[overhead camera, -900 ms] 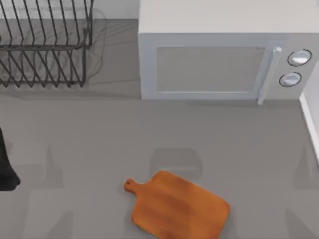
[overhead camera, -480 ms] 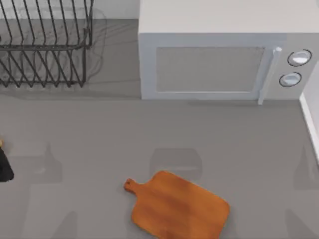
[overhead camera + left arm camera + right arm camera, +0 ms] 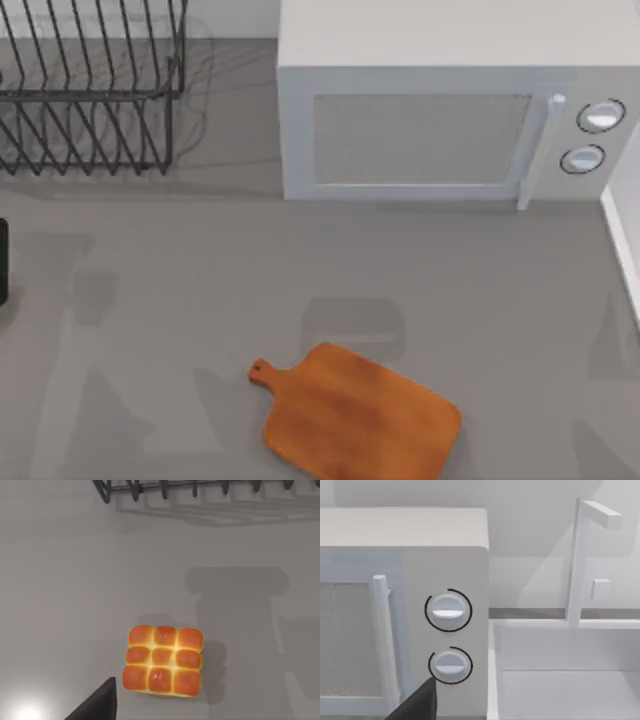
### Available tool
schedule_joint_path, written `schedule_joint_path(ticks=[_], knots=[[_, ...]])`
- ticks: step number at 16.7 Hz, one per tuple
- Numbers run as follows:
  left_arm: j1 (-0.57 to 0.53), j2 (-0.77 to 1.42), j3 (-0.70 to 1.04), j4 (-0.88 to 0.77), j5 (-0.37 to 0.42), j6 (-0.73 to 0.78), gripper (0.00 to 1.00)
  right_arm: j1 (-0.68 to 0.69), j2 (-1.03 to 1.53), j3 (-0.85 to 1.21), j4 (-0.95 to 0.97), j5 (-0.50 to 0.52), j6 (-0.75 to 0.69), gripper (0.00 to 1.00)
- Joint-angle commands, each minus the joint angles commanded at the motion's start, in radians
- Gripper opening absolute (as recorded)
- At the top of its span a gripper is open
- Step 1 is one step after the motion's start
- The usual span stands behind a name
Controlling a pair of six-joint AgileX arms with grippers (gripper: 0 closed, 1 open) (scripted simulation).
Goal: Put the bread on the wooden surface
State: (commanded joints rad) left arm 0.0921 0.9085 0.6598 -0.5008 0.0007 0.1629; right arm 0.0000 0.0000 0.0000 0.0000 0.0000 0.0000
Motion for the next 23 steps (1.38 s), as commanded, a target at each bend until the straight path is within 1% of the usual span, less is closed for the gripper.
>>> schedule_joint_path(ticks=[5,7,10,13,15,20,23], knots=[[0.048,0.535,0.330,-0.272,-0.002,0.084,1.00,0.000,0.000,0.000,0.000,0.000,0.000,1.00],[0.065,0.702,0.448,-0.359,-0.003,0.113,1.00,0.000,0.000,0.000,0.000,0.000,0.000,1.00],[0.086,0.882,0.598,-0.458,-0.002,0.146,1.00,0.000,0.000,0.000,0.000,0.000,0.000,1.00],[0.099,0.991,0.697,-0.513,-0.001,0.167,1.00,0.000,0.000,0.000,0.000,0.000,0.000,1.00],[0.102,1.020,0.722,-0.525,0.000,0.172,1.00,0.000,0.000,0.000,0.000,0.000,0.000,1.00],[0.097,1.019,0.717,-0.520,0.000,0.170,1.00,0.000,0.000,0.000,0.000,0.000,0.000,1.00],[0.101,1.050,0.677,-0.452,0.000,0.170,1.00,0.000,0.000,0.000,0.000,0.000,0.000,1.00]])
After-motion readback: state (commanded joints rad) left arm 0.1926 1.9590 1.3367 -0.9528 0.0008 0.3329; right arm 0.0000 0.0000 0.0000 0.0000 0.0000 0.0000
